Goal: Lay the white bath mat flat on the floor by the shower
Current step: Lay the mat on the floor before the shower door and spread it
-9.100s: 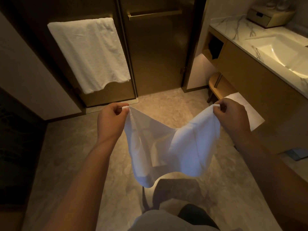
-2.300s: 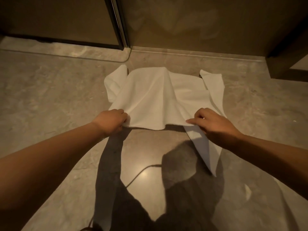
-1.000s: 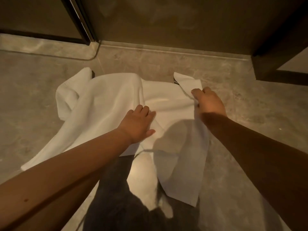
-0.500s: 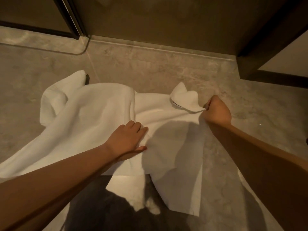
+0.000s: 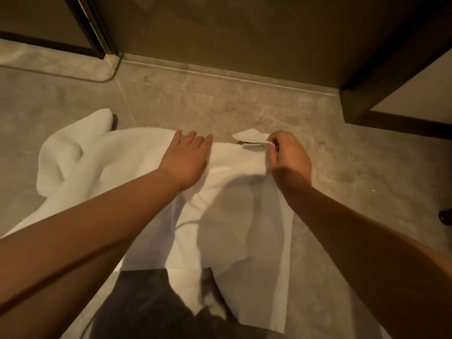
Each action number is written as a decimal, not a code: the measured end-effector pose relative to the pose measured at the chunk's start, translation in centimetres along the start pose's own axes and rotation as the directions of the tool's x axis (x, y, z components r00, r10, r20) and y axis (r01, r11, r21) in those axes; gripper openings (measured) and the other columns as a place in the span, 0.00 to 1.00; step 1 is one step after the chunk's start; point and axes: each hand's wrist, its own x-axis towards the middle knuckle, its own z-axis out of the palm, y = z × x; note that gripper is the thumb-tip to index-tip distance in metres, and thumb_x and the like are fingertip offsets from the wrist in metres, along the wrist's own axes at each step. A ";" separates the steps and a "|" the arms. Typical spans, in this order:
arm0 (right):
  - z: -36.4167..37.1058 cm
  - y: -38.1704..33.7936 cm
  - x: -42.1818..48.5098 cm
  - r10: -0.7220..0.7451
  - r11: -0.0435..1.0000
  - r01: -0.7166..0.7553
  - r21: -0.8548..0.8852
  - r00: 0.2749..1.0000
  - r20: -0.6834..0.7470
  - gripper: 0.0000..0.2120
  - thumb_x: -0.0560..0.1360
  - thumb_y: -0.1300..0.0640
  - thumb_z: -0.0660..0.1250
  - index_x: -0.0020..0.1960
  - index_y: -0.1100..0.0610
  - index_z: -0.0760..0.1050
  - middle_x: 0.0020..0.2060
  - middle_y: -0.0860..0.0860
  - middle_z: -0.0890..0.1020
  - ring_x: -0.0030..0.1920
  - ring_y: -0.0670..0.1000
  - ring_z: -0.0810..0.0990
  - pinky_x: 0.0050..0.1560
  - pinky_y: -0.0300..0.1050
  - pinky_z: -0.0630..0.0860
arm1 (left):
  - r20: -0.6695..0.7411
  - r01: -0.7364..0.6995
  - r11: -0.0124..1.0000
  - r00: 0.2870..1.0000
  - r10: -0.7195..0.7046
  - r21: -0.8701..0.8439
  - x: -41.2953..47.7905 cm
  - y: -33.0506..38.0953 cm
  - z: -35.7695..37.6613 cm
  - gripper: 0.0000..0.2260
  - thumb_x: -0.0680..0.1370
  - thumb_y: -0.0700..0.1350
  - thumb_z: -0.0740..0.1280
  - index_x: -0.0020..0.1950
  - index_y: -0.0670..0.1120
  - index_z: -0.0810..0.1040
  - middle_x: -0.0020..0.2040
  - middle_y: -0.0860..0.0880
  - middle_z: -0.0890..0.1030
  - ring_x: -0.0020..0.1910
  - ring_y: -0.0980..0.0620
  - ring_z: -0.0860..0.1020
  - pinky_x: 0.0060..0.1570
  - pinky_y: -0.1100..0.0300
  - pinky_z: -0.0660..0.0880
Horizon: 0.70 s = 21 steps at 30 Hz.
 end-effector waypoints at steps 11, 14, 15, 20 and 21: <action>-2.0 3.9 0.4 0.451 0.892 -0.433 0.131 0.873 -0.186 0.05 0.78 0.57 0.59 0.53 0.52 0.67 0.41 0.48 0.76 0.41 0.49 0.76 0.40 0.45 0.73 | -0.229 -0.155 0.986 0.963 0.139 -0.053 -0.6 -0.5 1.3 0.14 0.65 0.33 0.71 0.49 0.41 0.76 0.39 0.42 0.78 0.34 0.40 0.75 0.37 0.51 0.72; -2.1 5.0 0.1 0.488 0.872 -0.482 0.079 0.856 -0.169 0.04 0.77 0.59 0.60 0.51 0.55 0.66 0.42 0.49 0.76 0.41 0.52 0.76 0.40 0.48 0.73 | -0.216 -0.245 0.969 0.947 0.238 -0.009 -1.3 -0.1 1.1 0.16 0.61 0.31 0.71 0.46 0.41 0.75 0.36 0.42 0.76 0.31 0.41 0.74 0.31 0.54 0.68; -1.9 5.4 -0.1 0.479 0.877 -0.480 0.036 0.863 -0.160 0.02 0.77 0.59 0.59 0.50 0.56 0.67 0.42 0.51 0.77 0.41 0.53 0.76 0.39 0.47 0.72 | -0.201 -0.272 0.962 0.942 0.269 0.015 -1.6 0.1 1.2 0.15 0.61 0.32 0.71 0.46 0.41 0.75 0.36 0.42 0.76 0.30 0.41 0.74 0.29 0.54 0.66; -1.3 6.0 -0.3 0.461 0.870 -0.464 -0.166 0.886 -0.058 0.06 0.76 0.59 0.62 0.53 0.57 0.71 0.53 0.56 0.76 0.49 0.55 0.75 0.47 0.49 0.73 | -0.204 -0.320 0.943 0.921 0.333 0.094 -2.8 0.7 2.1 0.14 0.63 0.34 0.72 0.45 0.42 0.75 0.36 0.43 0.75 0.30 0.42 0.73 0.29 0.55 0.61; -1.3 5.8 -0.3 0.442 0.874 -0.444 -0.198 0.895 -0.058 0.09 0.75 0.60 0.63 0.55 0.57 0.71 0.55 0.56 0.74 0.53 0.56 0.74 0.52 0.49 0.72 | -0.208 -0.330 0.940 0.916 0.342 0.091 -3.0 0.8 2.2 0.14 0.63 0.34 0.72 0.45 0.42 0.75 0.36 0.43 0.75 0.30 0.42 0.73 0.29 0.55 0.63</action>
